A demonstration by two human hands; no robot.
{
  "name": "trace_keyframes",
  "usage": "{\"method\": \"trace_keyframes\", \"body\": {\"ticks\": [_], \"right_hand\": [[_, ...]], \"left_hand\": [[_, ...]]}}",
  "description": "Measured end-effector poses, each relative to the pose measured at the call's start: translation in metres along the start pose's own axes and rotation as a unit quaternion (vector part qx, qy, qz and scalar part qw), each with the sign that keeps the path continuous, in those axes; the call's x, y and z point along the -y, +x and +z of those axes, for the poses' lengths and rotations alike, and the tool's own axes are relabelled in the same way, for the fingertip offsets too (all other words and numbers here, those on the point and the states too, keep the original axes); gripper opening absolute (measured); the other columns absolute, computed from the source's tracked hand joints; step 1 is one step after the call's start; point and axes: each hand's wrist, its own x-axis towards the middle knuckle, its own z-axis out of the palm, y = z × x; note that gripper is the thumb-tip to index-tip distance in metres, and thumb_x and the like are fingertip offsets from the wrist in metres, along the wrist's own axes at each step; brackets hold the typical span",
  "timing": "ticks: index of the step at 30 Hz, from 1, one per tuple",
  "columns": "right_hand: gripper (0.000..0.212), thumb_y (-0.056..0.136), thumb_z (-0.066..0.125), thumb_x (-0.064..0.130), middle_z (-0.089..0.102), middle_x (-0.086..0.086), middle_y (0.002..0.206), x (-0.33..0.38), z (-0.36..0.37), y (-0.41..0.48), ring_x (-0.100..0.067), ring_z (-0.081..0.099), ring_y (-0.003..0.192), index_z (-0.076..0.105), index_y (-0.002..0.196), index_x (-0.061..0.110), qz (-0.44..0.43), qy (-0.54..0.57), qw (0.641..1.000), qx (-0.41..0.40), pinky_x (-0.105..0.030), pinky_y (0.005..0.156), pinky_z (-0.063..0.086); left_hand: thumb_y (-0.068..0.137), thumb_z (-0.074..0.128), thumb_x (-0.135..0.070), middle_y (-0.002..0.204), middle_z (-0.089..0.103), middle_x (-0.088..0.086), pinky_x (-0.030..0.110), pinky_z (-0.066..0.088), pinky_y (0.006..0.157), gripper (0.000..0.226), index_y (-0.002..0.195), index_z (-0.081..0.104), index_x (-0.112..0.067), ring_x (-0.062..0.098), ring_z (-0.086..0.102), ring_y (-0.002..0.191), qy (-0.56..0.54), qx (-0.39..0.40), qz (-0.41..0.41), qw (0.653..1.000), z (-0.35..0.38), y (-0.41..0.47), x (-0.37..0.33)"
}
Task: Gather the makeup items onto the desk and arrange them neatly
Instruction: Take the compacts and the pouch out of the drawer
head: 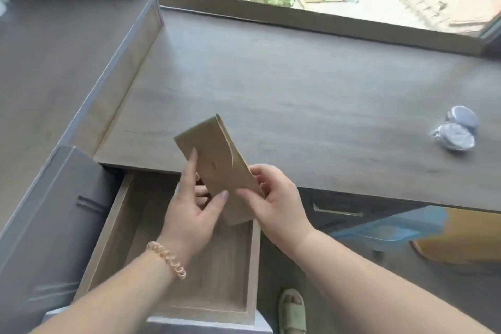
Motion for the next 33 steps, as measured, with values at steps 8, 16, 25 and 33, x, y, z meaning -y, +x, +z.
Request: {"method": "trace_keyframes", "body": {"ticks": [8, 16, 25, 33], "right_hand": [[0.041, 0.077, 0.075, 0.024, 0.058, 0.008, 0.075, -0.025, -0.182, 0.007, -0.004, 0.056, 0.066, 0.057, 0.111, 0.036, 0.06, 0.002, 0.98, -0.188, -0.023, 0.064, 0.051], [0.044, 0.08, 0.07, 0.031, 0.062, 0.012, 0.089, -0.151, -0.412, 0.004, -0.013, 0.061, 0.087, 0.053, 0.12, 0.035, 0.111, -0.091, 0.956, -0.257, -0.035, 0.083, 0.048], [0.047, 0.087, 0.06, 0.034, 0.057, -0.004, 0.124, -0.276, -0.577, -0.004, -0.021, 0.052, 0.115, 0.047, 0.131, 0.023, 0.248, -0.223, 0.909, -0.249, -0.045, 0.105, 0.031], [0.052, 0.085, 0.062, 0.033, 0.047, 0.002, 0.137, -0.313, -0.6, 0.016, -0.02, 0.042, 0.127, 0.044, 0.134, 0.028, 0.24, -0.31, 0.891, -0.23, -0.045, 0.112, 0.015]], "left_hand": [[0.083, 0.067, -0.008, 0.093, 0.056, -0.01, 0.034, 0.053, 0.068, 0.082, 0.142, 0.023, -0.044, 0.016, 0.056, 0.061, 0.002, 0.066, 0.086, 0.994, 0.148, 0.056, -0.131], [0.079, 0.063, -0.01, 0.1, 0.056, -0.017, 0.038, 0.055, 0.077, 0.089, 0.145, 0.014, -0.046, 0.02, 0.064, 0.073, 0.025, 0.127, 0.09, 0.987, 0.413, 0.072, -0.222], [0.085, 0.049, -0.005, 0.141, 0.04, 0.004, 0.025, 0.037, 0.099, 0.075, 0.149, 0.016, -0.023, 0.017, 0.045, 0.124, 0.144, 0.238, 0.029, 0.96, 0.631, 0.075, -0.264], [0.087, 0.053, -0.022, 0.157, 0.015, 0.002, 0.036, 0.022, 0.113, 0.072, 0.149, 0.017, -0.022, 0.022, 0.017, 0.142, 0.275, 0.266, 0.035, 0.923, 0.676, 0.083, -0.254]]}}
